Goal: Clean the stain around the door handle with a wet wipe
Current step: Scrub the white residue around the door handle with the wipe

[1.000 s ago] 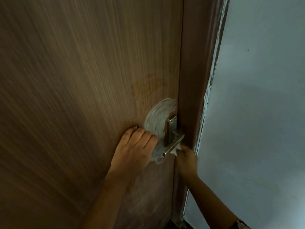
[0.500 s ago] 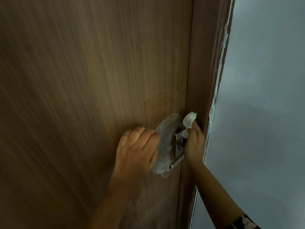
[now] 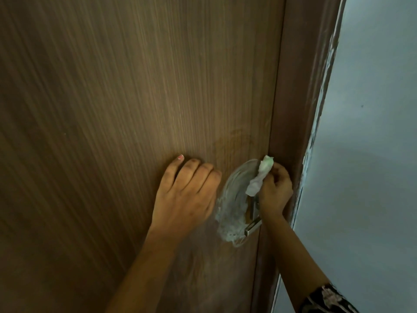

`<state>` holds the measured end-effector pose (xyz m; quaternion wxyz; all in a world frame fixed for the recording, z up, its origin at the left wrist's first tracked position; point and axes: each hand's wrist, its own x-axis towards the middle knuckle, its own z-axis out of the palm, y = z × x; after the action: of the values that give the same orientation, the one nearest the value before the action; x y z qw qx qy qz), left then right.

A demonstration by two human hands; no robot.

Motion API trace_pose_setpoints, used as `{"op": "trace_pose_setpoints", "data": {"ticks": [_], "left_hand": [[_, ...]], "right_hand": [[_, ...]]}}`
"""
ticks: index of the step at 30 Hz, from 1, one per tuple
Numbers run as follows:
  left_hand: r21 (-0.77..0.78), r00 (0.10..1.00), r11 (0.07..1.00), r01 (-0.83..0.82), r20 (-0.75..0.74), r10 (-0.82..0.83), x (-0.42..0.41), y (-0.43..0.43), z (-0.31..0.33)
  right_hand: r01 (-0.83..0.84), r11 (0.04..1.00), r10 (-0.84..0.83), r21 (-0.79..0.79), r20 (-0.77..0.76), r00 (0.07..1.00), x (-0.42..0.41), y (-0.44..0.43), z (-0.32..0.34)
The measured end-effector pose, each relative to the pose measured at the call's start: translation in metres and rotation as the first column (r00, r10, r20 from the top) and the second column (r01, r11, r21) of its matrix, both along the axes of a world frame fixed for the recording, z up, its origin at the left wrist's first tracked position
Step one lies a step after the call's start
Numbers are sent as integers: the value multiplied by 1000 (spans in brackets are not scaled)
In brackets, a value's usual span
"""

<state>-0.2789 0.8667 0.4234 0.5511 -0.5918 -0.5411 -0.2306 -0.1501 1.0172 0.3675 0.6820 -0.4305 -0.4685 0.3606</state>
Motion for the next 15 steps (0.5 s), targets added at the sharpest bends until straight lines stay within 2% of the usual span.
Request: {"op": "trace_pose_setpoints", "data": {"ticks": [6,10,15], "left_hand": [[24,1000,1000,19,-8,-19,1,-1,0],[33,999,999,37,-8,-37,2,-2,-1],[38,999,998,52,-9,-52,2,-2,0]], "right_hand": [[14,1000,-14,-19,-13,1000,-25,-9,6],[-103,994,102,-27,-31,994,-43,-22,3],[-140,988,149,-68,147,978,-50,-22,3]]}}
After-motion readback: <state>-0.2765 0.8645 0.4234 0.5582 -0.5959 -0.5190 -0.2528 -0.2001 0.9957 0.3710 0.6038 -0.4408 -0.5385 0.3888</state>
